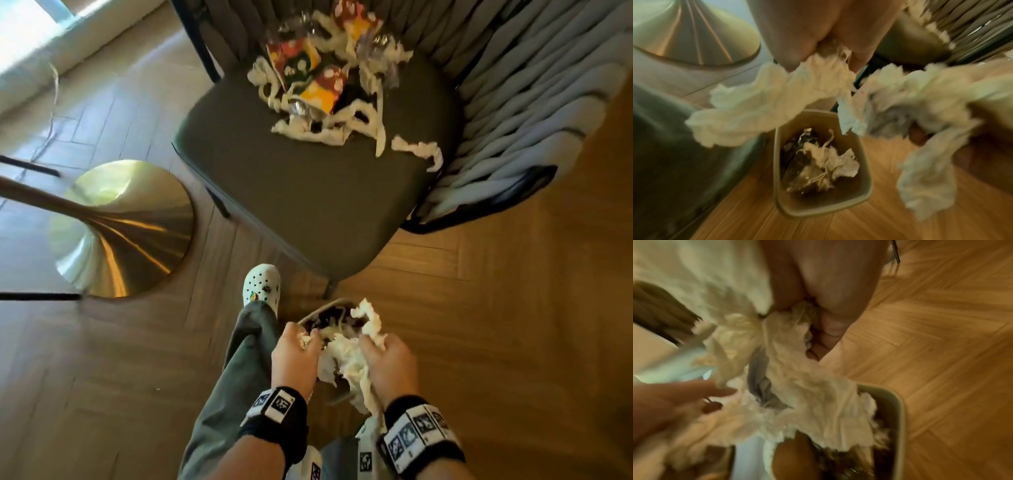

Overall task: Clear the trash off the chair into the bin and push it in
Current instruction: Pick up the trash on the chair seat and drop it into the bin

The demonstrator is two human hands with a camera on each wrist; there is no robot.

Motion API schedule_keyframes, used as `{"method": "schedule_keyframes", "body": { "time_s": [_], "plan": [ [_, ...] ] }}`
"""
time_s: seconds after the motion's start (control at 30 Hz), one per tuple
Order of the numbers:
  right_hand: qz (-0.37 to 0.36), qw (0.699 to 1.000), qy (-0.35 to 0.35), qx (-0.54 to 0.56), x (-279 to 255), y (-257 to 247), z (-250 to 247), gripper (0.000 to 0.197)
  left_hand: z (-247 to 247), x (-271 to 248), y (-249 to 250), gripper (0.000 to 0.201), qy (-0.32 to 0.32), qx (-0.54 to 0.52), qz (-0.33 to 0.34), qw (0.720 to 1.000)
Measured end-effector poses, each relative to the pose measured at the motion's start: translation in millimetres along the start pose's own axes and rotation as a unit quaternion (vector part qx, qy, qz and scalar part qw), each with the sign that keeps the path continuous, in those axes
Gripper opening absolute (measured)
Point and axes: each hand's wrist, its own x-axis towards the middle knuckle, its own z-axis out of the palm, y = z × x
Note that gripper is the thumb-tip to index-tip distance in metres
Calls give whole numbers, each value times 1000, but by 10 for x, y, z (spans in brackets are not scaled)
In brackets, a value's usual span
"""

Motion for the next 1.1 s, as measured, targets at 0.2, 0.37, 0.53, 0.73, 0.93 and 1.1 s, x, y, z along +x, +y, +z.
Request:
{"method": "schedule_keyframes", "body": {
  "time_s": [0.2,0.37,0.53,0.73,0.93,1.1],
  "plan": [
    [52,983,-35,-175,824,690,536,65,553,421,-661,78,-123,-28,-102,987],
    [54,983,-81,-155,866,518,500,93,490,513,-590,77,-172,-12,-105,979],
    [24,984,-26,-176,602,138,220,48,177,345,-192,61,-172,90,1,981],
    [-65,996,41,-35,217,-832,-225,37,-380,216,809,30,-81,144,159,973],
    [-177,977,121,25,699,-2263,-494,13,-853,906,2110,16,35,72,317,945],
    [-97,969,185,-131,1450,-2958,-641,52,-887,1770,2931,54,84,180,312,929]
  ]
}}
